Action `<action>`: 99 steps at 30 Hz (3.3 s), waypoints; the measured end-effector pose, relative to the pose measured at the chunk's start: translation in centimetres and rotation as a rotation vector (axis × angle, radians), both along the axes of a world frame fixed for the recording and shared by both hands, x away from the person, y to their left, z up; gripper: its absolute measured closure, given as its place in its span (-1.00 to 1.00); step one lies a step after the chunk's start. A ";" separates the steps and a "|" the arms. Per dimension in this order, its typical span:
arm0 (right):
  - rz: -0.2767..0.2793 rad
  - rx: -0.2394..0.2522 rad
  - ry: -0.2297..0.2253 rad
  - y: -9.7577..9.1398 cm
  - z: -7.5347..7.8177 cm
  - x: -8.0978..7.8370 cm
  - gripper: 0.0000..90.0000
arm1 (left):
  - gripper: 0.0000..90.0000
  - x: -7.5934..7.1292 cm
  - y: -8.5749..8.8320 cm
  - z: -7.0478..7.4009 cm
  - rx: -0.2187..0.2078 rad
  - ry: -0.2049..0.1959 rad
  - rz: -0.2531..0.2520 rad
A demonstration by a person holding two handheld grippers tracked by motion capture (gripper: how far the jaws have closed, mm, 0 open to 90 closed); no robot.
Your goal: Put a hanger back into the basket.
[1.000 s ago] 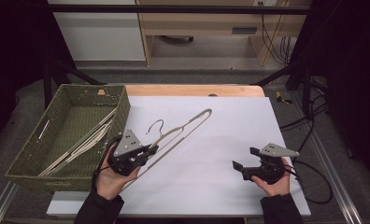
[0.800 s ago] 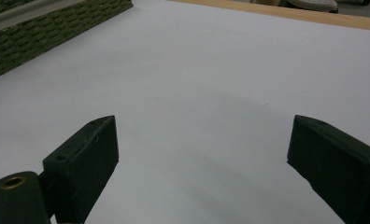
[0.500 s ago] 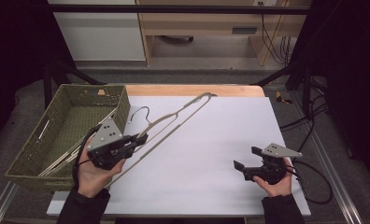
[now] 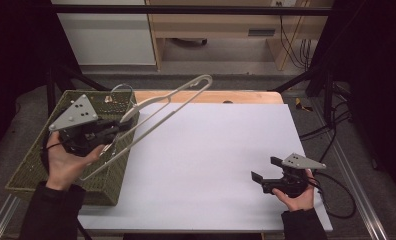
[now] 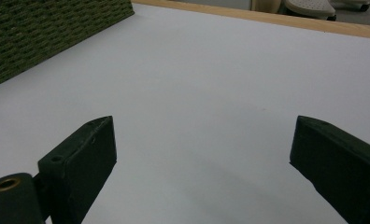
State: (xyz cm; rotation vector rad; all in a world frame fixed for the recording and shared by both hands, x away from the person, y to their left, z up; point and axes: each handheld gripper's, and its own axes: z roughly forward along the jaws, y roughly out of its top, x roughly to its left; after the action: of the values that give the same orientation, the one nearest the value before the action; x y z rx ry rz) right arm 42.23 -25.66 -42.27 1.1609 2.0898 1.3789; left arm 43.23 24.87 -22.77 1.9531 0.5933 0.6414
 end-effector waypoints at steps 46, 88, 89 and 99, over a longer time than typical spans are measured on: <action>0.001 -0.018 -0.001 0.1 0.1 -0.2 -0.99 | 0.91 5.0 15.4 -9.1 0.181 0.056 0.283; 0.014 -0.034 0.002 0.1 0.0 -0.2 -0.98 | -0.07 4.5 13.9 -15.8 0.254 0.244 0.245; 0.014 -0.034 0.003 0.1 0.0 -0.2 -0.98 | -0.11 4.4 13.7 -15.7 0.247 0.234 0.242; 0.010 -0.022 -0.004 0.0 0.1 -0.3 -0.98 | -0.42 2.9 12.1 -12.6 0.081 0.117 0.243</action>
State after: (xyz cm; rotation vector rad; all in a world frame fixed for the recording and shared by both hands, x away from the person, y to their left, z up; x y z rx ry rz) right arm 41.93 -25.64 -42.17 1.1394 2.1051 1.3581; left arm 46.17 36.93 -35.35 2.0213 0.8995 0.7128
